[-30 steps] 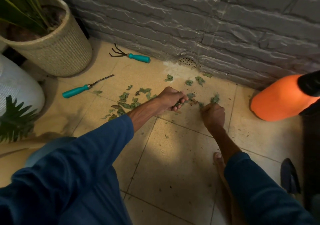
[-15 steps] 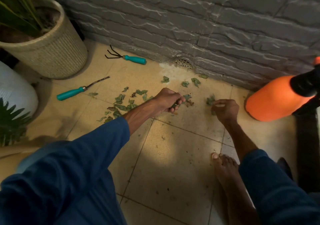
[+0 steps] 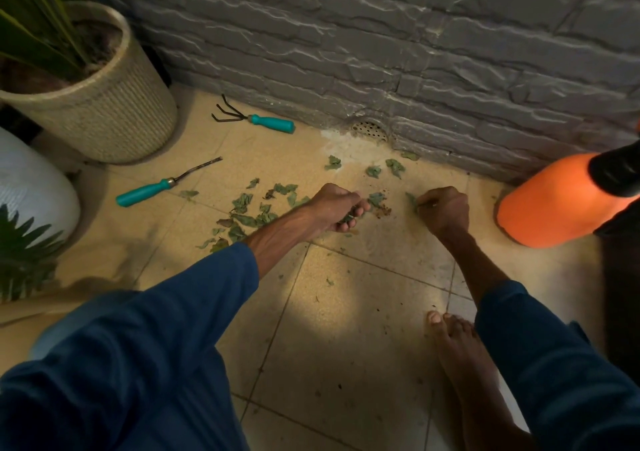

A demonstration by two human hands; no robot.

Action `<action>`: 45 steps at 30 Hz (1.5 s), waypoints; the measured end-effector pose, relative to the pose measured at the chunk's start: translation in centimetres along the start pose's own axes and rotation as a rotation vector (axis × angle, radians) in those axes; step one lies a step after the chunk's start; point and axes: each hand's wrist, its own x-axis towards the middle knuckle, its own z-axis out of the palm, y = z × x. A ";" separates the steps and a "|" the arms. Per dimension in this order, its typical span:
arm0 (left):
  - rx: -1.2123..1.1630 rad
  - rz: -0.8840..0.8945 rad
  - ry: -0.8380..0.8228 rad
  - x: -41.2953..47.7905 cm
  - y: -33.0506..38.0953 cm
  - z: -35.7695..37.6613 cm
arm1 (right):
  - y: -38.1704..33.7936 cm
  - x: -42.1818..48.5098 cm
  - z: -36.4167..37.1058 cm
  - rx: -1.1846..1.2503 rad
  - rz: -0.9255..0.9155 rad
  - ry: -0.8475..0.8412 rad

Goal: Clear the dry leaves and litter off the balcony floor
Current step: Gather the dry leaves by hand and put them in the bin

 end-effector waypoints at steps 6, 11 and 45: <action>-0.148 -0.145 0.021 0.3 0.3 0.1 | -5.7 -2.6 -2.8 0.614 0.077 -0.109; -0.367 -0.251 -0.024 -0.2 1.2 -0.1 | -11.5 -5.3 -3.5 0.775 -0.035 -0.274; 0.014 -0.011 0.187 -0.9 -0.9 -3.5 | -6.5 0.5 4.4 -0.073 -0.079 -0.213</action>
